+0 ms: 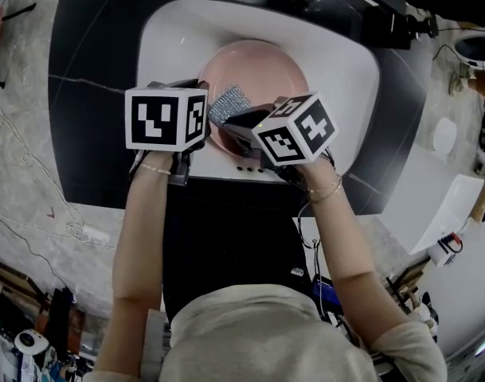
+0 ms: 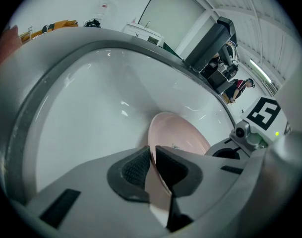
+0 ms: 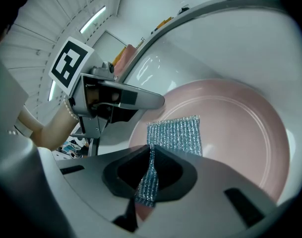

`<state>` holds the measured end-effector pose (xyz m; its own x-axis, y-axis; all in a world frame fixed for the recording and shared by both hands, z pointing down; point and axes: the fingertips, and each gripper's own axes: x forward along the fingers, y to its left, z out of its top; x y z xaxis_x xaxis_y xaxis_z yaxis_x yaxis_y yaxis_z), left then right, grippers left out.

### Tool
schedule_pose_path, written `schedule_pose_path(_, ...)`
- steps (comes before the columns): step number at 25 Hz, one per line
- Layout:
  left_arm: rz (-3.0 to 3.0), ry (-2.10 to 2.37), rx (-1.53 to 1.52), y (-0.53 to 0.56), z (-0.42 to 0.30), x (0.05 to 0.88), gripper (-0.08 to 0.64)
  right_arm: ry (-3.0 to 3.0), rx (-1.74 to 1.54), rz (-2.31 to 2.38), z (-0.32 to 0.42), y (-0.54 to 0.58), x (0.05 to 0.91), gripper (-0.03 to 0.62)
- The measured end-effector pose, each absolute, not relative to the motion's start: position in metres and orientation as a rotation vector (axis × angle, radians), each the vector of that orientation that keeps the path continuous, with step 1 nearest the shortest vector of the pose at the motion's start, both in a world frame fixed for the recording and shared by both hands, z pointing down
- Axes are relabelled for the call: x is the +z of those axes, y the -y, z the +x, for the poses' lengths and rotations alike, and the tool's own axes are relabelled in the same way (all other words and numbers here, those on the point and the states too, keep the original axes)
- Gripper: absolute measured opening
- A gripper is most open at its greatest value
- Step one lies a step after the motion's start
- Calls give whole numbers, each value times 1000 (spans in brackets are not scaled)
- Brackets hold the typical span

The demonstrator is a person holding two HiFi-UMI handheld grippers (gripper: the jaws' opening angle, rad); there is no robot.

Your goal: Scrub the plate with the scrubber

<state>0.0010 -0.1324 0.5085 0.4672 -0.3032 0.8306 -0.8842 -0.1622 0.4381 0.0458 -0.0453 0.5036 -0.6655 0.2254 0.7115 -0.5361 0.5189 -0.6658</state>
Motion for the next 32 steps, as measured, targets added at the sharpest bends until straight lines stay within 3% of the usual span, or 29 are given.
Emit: schedule_pose_path(32,1681,1012,728,128,1,510,51,2020,1226,635,56,137,532,37)
